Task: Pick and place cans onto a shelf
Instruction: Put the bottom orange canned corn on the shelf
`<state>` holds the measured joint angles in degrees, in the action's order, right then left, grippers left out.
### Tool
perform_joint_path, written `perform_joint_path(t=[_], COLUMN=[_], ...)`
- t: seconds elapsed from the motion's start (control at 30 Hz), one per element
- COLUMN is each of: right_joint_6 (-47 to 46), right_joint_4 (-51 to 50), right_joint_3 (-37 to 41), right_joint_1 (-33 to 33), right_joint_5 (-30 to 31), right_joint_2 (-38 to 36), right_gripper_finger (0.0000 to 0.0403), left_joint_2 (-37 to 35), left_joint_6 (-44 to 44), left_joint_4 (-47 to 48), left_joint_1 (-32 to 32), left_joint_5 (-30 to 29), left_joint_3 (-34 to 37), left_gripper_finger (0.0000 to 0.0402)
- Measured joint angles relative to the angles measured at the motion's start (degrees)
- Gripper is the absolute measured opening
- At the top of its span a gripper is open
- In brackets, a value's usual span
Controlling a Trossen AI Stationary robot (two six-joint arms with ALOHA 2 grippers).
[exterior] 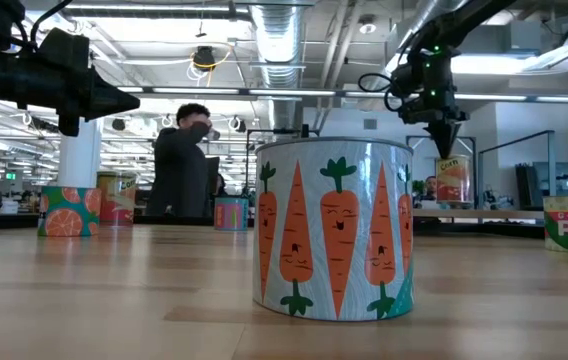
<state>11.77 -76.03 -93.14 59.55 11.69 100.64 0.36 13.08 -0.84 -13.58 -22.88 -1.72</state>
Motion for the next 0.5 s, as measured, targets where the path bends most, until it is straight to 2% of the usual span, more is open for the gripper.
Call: perform_joint_path(t=[0.5], right_joint_6=[-2.6], right_joint_4=[-0.2], right_joint_3=[0.2], right_joint_1=[-0.5], right_joint_5=[-0.4], right_joint_2=[0.0], right_gripper_finger=[0.0002], left_joint_2=[0.0], left_joint_6=[-0.9], left_joint_4=[0.0], left_joint_1=[0.0], left_joint_5=[0.0], left_joint_3=[0.0], left_gripper_finger=[0.0000])
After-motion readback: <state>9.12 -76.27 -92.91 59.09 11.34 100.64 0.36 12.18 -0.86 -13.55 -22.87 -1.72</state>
